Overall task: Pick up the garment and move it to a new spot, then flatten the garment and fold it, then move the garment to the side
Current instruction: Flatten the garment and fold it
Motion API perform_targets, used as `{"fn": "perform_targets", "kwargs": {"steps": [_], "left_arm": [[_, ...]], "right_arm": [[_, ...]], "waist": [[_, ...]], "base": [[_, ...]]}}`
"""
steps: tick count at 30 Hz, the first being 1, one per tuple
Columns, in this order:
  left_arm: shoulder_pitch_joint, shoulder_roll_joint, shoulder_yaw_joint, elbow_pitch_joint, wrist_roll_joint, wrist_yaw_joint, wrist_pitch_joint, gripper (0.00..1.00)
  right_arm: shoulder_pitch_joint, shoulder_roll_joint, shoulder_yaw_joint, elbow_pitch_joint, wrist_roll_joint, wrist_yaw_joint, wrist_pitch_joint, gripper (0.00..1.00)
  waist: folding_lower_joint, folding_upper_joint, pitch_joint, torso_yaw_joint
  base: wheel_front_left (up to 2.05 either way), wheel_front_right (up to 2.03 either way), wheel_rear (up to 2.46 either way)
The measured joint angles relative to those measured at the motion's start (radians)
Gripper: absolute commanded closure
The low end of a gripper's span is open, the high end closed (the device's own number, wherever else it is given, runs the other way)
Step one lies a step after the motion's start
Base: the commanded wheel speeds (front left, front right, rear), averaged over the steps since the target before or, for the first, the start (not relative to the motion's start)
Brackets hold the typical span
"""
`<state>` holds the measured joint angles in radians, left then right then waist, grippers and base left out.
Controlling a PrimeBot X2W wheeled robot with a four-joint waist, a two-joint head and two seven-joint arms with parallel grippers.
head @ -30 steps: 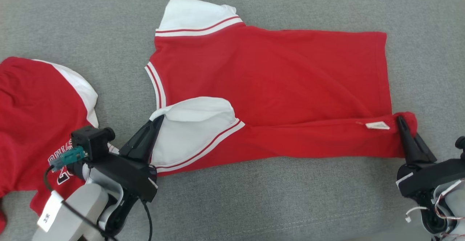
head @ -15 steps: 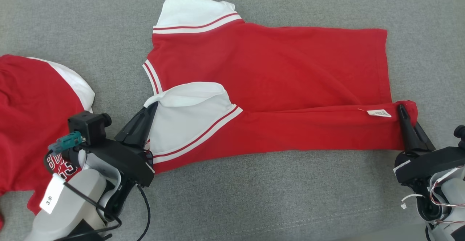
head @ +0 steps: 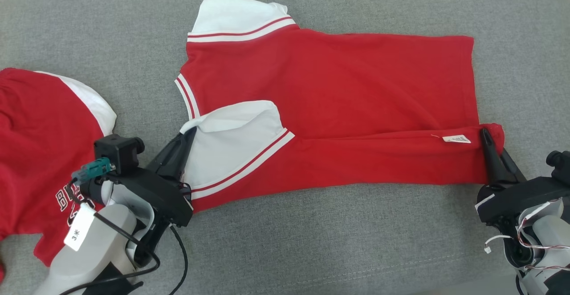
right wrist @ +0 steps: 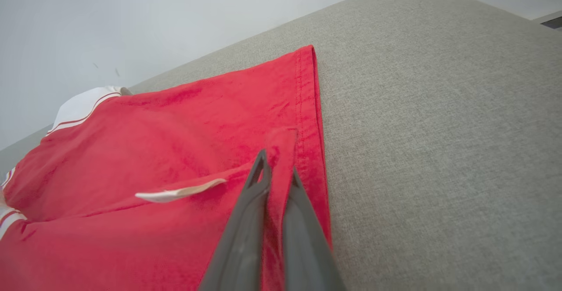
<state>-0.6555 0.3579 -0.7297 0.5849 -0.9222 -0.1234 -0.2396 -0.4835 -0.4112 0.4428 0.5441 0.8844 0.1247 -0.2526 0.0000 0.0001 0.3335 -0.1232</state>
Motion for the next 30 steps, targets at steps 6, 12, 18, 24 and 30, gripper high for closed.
{"fn": "perform_targets", "kwargs": {"steps": [6, 12, 18, 24, 30], "left_arm": [[-0.008, -0.009, -0.004, 0.042, 0.0, 0.0, -0.002, 0.0], [-0.012, -0.007, 0.002, 0.054, 0.002, 0.0, -0.009, 0.0], [-0.003, 0.022, 0.023, 0.038, 0.01, -0.001, -0.01, 0.0], [0.053, 0.036, 0.074, -0.02, 0.017, -0.001, -0.01, 0.0], [0.151, 0.032, 0.112, -0.086, 0.027, 0.022, -0.01, 0.0]], "right_arm": [[-0.005, 0.008, -0.003, 0.013, -0.007, 0.0, 0.0, 0.0], [-0.021, 0.014, -0.013, 0.011, -0.024, 0.0, -0.001, 0.0], [-0.018, 0.014, -0.053, -0.005, -0.053, 0.0, -0.001, 0.0], [0.019, 0.016, -0.104, -0.008, -0.077, 0.0, -0.001, 0.0], [0.107, 0.036, -0.158, -0.004, -0.077, -0.004, -0.001, 0.0]], "waist": [[0.0, 0.0, -0.006, -0.001], [0.0, 0.0, -0.03, 0.001], [-0.0001, 0.0, -0.062, 0.006], [-0.0001, 0.0, -0.099, 0.016], [-0.0002, -0.0001, -0.138, 0.024]], "base": [[0.0, 0.0, 0.0], [0.0, 0.0, 0.0], [0.0, 0.0, 0.0], [0.0, 0.0, 0.0], [0.0, 0.0, 0.0]]}}
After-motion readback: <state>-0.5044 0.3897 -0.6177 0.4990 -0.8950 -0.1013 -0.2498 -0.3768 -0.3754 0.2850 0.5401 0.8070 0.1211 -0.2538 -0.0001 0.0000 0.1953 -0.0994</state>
